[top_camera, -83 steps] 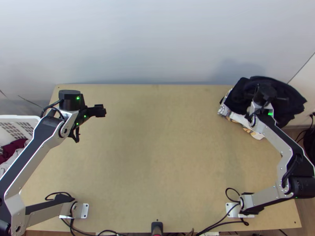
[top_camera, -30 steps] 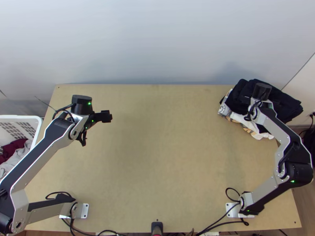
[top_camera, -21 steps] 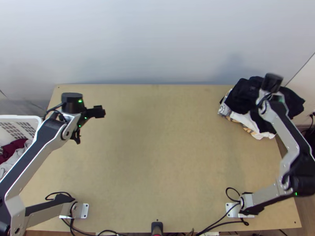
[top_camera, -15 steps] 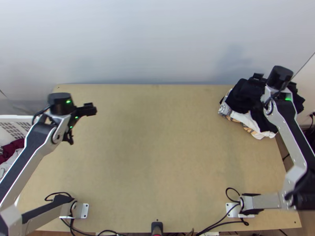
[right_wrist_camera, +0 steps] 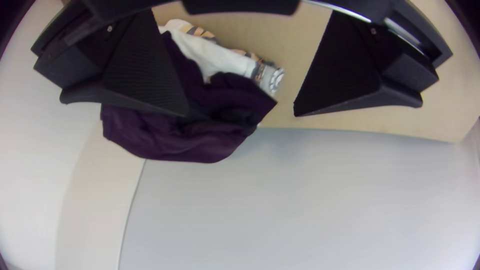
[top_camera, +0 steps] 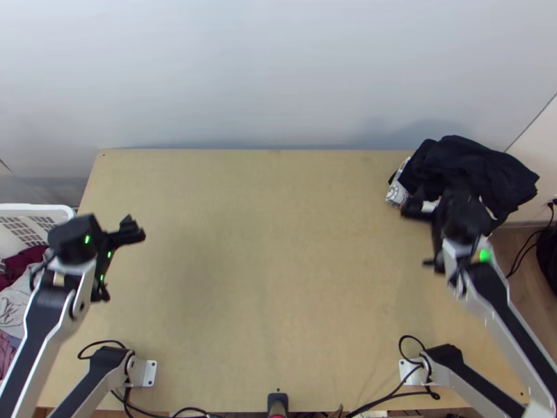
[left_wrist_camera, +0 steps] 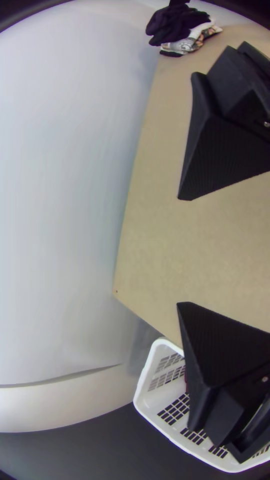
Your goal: Fold the t-shirt
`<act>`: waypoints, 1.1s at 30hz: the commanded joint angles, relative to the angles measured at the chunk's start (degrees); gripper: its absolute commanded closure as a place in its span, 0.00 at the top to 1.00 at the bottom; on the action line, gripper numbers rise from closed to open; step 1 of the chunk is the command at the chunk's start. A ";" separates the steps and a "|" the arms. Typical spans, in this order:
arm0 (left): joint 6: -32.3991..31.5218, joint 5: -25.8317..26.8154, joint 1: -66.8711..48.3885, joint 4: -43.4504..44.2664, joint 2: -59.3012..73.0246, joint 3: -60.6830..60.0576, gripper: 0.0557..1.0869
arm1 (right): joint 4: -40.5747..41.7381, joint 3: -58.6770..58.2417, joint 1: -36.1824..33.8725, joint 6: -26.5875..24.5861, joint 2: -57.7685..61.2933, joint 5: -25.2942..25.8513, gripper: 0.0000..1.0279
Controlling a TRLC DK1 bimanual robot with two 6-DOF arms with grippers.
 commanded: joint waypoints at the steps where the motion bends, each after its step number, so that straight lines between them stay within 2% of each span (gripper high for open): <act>1: 5.42 -0.30 1.39 1.20 -14.80 -13.20 0.96 | 4.03 -20.37 8.50 -4.05 -19.25 -1.36 0.96; 5: 6.92 -0.22 1.75 0.41 -23.06 -18.65 0.96 | 5.00 -29.60 9.56 -8.36 -30.67 -3.12 0.96; 9: 7.71 -0.30 2.80 1.55 -27.81 -23.31 0.96 | 3.16 -34.61 9.56 -8.45 -37.09 -3.56 0.96; 17: 13.16 -0.22 3.94 15.35 -33.44 -33.50 0.96 | -0.27 -41.20 9.03 -8.27 -49.31 -3.47 0.96; 21: 13.07 -0.22 3.50 18.34 -35.28 -37.81 0.96 | -0.36 -41.20 8.06 -8.18 -50.10 -3.47 0.96; 24: 13.16 -0.22 3.50 17.81 -41.87 -41.33 0.96 | -0.36 -41.20 7.71 -8.27 -55.99 -3.47 0.96; 26: 11.84 -0.22 3.42 17.72 -44.95 -41.42 0.96 | -0.36 -41.20 6.57 -8.71 -55.90 -3.39 0.96; 33: 8.76 0.31 3.24 16.23 -44.95 -41.15 0.96 | -0.36 -41.20 5.51 -7.83 -55.90 -3.47 0.96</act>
